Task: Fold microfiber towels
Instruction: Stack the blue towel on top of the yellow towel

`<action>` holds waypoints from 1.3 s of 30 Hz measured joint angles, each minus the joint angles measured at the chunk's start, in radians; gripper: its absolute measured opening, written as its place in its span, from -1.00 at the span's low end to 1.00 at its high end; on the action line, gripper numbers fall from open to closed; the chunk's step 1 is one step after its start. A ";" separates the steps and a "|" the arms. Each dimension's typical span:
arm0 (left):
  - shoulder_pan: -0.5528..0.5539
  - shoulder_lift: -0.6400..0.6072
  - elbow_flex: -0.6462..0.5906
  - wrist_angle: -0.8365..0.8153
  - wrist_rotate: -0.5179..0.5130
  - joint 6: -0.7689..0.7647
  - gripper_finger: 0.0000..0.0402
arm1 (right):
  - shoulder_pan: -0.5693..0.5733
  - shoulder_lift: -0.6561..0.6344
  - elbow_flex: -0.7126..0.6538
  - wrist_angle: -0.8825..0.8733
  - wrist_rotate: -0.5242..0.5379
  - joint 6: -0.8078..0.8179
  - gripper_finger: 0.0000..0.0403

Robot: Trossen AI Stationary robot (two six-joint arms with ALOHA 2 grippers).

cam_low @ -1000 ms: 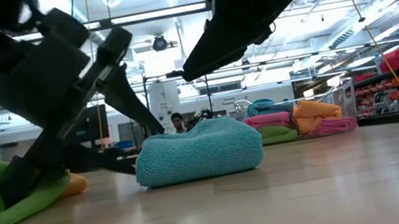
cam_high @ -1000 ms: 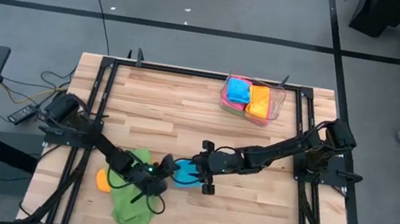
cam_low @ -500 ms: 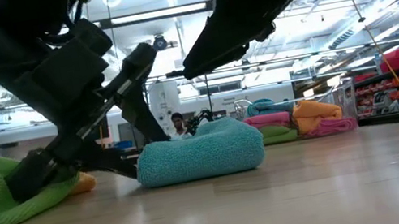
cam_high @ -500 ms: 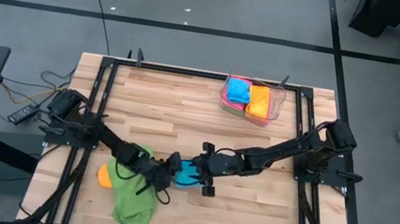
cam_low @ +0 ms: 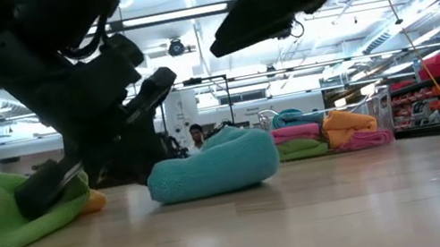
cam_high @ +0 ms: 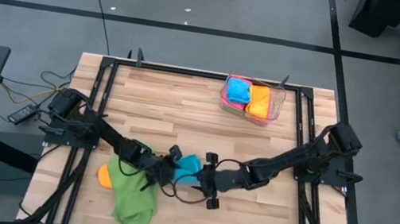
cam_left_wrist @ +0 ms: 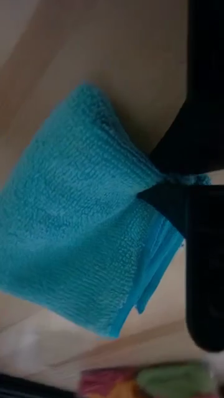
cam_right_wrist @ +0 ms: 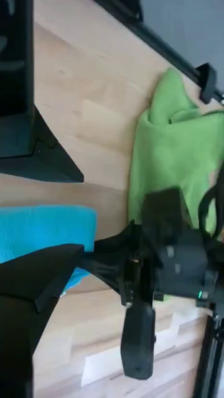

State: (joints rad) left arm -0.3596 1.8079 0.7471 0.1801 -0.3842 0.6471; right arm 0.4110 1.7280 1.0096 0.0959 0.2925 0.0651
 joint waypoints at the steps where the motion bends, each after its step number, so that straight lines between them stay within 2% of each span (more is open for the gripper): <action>1: 0.002 -0.004 -0.001 0.001 0.011 -0.035 -0.93 | 0.012 0.006 0.000 0.002 0.022 -0.006 -0.11; 4: 0.008 -0.020 -0.001 0.004 0.050 -0.124 -0.90 | 0.048 0.009 0.000 -0.002 0.105 -0.040 -0.11; 7: 0.011 -0.040 -0.003 -0.005 0.092 -0.191 -0.82 | 0.068 0.009 0.000 -0.001 0.144 -0.076 -0.07; 15: 0.044 -0.051 0.000 0.008 0.225 -0.388 -0.93 | 0.074 0.079 0.013 -0.022 0.206 -0.123 0.26; 19: 0.051 -0.052 0.000 0.020 0.242 -0.459 -0.88 | 0.084 0.150 0.078 -0.034 0.237 -0.181 0.38; 22: 0.051 -0.052 0.001 0.033 0.267 -0.498 -0.83 | 0.084 0.214 0.145 -0.105 0.254 -0.223 0.43; 27: 0.050 -0.054 0.001 0.042 0.277 -0.555 -0.90 | 0.084 0.285 0.229 -0.199 0.291 -0.278 0.49; 33: 0.051 -0.054 0.002 0.069 0.277 -0.611 -0.88 | 0.082 0.332 0.245 -0.209 0.328 -0.341 0.50; 37: 0.052 -0.055 0.003 0.105 0.293 -0.630 -0.83 | 0.082 0.363 0.245 -0.213 0.428 -0.363 0.50; 39: 0.054 -0.056 0.003 0.123 0.304 -0.639 -0.85 | 0.074 0.370 0.245 -0.201 0.434 -0.375 0.50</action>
State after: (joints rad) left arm -0.3054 1.7524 0.7498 0.3029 -0.0804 0.0078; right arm 0.4845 2.0978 1.2541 -0.1051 0.7270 -0.3098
